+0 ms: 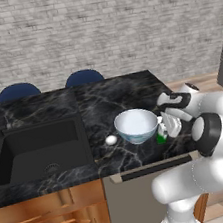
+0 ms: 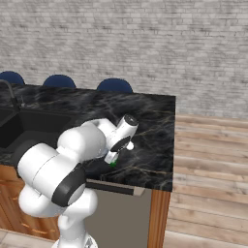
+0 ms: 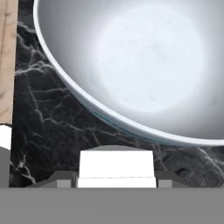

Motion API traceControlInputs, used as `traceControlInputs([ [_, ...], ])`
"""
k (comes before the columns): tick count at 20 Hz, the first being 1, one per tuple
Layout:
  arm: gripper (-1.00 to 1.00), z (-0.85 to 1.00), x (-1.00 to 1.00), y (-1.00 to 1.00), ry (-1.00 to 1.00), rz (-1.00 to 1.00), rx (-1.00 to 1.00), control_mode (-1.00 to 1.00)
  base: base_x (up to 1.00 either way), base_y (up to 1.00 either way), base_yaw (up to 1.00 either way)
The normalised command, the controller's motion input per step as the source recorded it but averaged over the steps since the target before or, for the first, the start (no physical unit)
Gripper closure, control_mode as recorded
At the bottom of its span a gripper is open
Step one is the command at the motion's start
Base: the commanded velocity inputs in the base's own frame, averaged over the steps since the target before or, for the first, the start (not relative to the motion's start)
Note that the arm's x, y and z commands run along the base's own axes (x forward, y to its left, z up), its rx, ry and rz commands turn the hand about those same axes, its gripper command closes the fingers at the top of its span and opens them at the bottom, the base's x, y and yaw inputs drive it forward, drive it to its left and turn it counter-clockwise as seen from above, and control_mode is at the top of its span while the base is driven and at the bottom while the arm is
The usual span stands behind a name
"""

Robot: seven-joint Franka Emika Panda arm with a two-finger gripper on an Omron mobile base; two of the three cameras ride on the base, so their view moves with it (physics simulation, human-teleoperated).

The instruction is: Gather the eggs and milk located in the vicinity of the sink area and place them right next to the bowl.

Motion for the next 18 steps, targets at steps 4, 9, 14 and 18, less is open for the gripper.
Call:
traceControlInputs([
  [4,1.0,-0.21,0.07,0.0,0.0,0.04,-0.01,-1.0,0.0,0.0,0.0],
  [9,1.0,-0.22,0.03,0.0,0.0,0.03,-0.02,-1.0,0.0,0.0,0.0],
  [14,1.0,-0.22,0.0,0.01,0.0,0.02,-0.04,-1.0,0.0,0.0,0.0],
  [18,-1.0,-0.04,0.0,0.1,0.0,0.0,-0.05,-1.0,0.0,0.0,0.0],
])
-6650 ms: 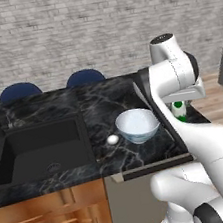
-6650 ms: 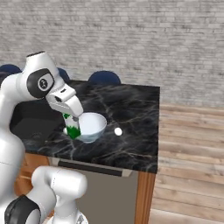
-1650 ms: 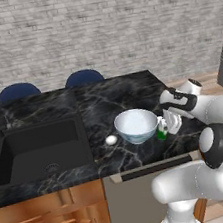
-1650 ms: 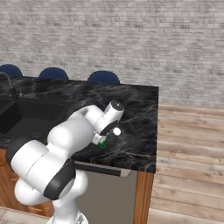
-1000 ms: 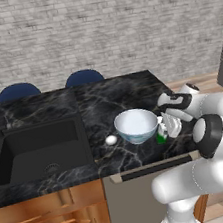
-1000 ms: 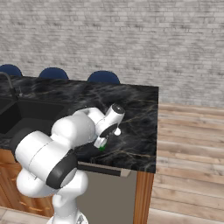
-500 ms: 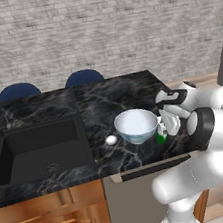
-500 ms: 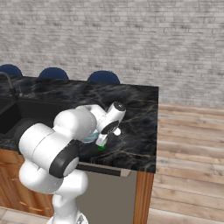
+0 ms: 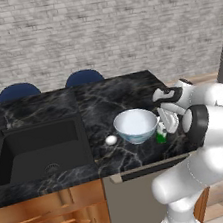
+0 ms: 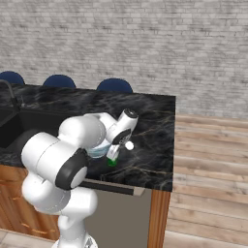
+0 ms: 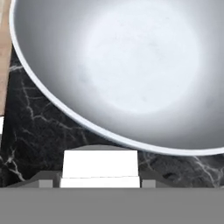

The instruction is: Gather the eggs and milk located in the vicinity of the sink area and place them right next to the bowl.

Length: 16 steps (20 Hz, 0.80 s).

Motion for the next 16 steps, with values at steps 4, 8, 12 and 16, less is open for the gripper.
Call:
traceControlInputs([
  [4,-1.0,0.0,-0.18,0.0,-0.04,0.02,0.0,-1.0,0.0,0.0,0.0],
  [8,-1.0,0.01,-0.27,0.0,-0.06,0.02,0.0,-1.0,0.0,0.0,0.0],
  [12,-1.0,0.05,-0.25,0.0,-0.06,0.03,0.0,-1.0,0.0,0.0,0.0],
  [16,-1.0,0.22,-0.22,0.0,-0.08,0.05,0.0,-1.0,0.0,0.0,0.0],
])
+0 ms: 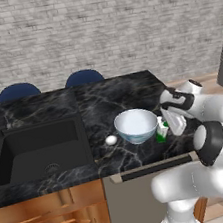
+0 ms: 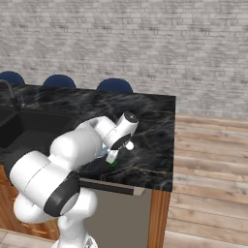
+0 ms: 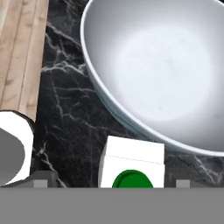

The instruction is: Gather the eggs and milk located in the vicinity of the sink area and place them right next to the bowl.

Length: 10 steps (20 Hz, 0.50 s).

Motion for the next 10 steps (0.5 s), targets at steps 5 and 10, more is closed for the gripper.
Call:
traceControlInputs([
  [5,-1.0,0.4,-0.17,0.0,-0.11,0.07,0.0,-1.0,0.0,0.0,0.0],
  [10,-1.0,0.36,-0.11,0.0,-0.06,0.06,0.0,-1.0,0.0,0.0,0.0],
])
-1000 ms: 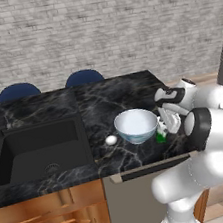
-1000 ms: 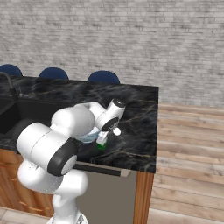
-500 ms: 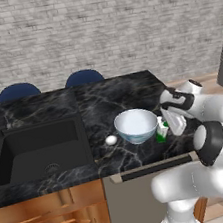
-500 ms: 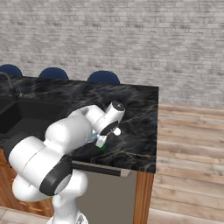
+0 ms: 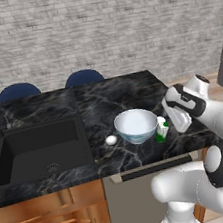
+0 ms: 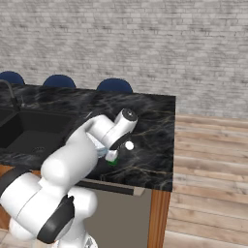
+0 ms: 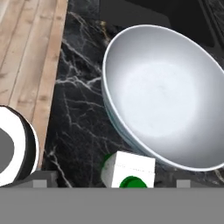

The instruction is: Gather the eggs and milk located in the vicinity of the sink area and place them right next to the bowl.

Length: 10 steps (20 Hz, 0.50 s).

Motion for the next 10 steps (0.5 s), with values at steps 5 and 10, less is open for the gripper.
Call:
traceControlInputs([
  [5,-1.0,0.35,-0.15,-0.14,0.0,0.06,0.0,-1.0,0.0,0.0,0.0],
  [10,-1.0,0.43,-0.09,-0.18,0.0,0.06,0.0,-1.0,0.0,0.0,0.0],
])
